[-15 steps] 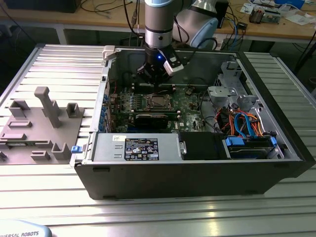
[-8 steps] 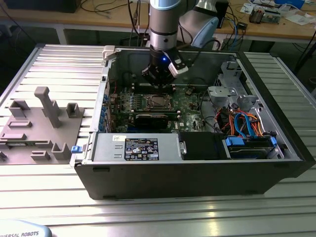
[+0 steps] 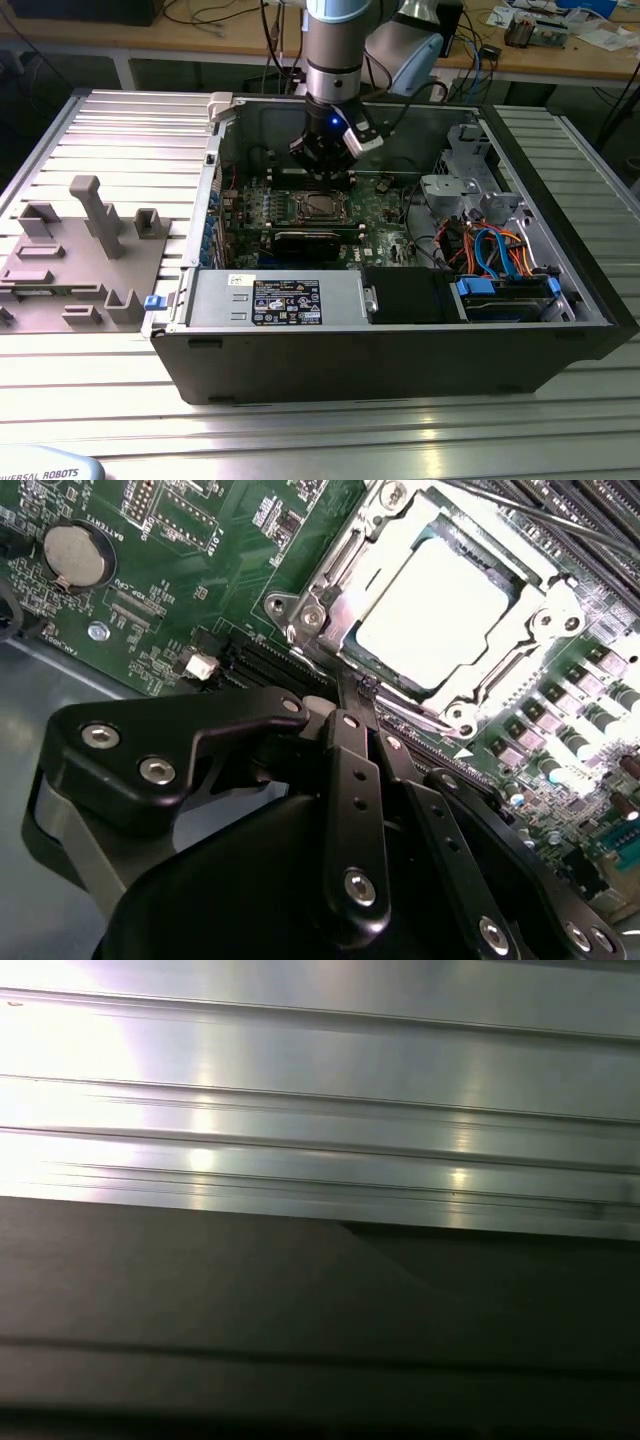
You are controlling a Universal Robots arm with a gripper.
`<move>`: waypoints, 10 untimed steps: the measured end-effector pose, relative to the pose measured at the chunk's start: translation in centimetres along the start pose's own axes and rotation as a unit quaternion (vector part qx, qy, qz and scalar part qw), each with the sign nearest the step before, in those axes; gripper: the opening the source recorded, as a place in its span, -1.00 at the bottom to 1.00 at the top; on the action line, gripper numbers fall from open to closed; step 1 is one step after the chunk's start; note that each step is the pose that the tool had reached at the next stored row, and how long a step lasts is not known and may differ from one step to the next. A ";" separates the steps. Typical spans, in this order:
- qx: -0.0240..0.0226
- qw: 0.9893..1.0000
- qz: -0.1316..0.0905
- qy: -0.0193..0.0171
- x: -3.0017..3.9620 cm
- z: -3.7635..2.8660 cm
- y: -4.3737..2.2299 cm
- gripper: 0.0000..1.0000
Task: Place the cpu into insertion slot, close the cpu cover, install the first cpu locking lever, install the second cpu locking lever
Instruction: 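Install the first cpu locking lever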
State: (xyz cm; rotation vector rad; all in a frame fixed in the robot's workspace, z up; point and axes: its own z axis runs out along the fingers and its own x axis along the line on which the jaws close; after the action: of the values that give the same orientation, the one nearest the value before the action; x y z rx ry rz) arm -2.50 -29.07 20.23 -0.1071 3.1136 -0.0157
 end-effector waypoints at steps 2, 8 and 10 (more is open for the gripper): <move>-0.002 1.000 0.000 0.000 0.00 0.05 -0.25 -0.79; -0.005 1.000 -0.001 0.000 -0.15 0.05 -0.31 -0.79; -0.005 1.000 -0.001 0.000 -0.20 0.05 -0.30 -0.79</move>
State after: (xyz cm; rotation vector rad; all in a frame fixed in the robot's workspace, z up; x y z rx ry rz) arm -2.28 -29.36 20.19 -0.1113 3.1133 -0.0006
